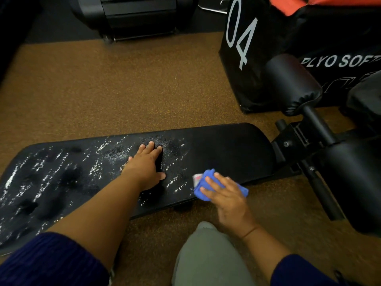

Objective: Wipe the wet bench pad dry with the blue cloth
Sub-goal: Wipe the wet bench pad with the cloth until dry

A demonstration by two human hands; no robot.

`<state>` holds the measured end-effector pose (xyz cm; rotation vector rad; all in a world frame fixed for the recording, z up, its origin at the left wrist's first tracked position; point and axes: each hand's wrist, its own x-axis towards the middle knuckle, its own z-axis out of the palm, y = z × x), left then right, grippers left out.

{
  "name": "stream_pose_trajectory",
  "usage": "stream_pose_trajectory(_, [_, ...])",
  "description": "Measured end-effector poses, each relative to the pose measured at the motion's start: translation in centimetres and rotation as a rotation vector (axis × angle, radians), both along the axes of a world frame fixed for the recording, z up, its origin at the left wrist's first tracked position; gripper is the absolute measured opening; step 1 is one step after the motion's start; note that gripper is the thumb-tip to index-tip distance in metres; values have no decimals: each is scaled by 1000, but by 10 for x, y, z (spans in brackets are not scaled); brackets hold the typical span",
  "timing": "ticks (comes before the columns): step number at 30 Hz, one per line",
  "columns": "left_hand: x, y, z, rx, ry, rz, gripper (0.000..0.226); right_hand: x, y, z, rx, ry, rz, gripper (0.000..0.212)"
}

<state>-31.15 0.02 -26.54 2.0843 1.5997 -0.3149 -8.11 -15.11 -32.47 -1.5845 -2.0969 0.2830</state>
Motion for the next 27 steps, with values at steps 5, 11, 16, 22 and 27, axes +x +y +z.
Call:
stream_pose_trajectory(5, [-3, 2, 0, -7, -6, -10, 93, 42, 10, 3, -42, -85, 102, 47])
stream_pose_trajectory(11, [-2, 0, -1, 9, -5, -7, 93, 97, 49, 26, -188, -183, -739, 44])
stream_pose_trajectory(16, [1, 0, 0, 8, -2, -2, 93, 29, 108, 13, -207, -157, -654, 48])
stream_pose_trajectory(22, [2, 1, 1, 9, -11, 20, 93, -9, 131, 25, -160, -101, -159, 47])
stream_pose_trajectory(27, [-1, 1, 0, 2, -14, 12, 93, 64, 132, 25, -149, -160, -360, 60])
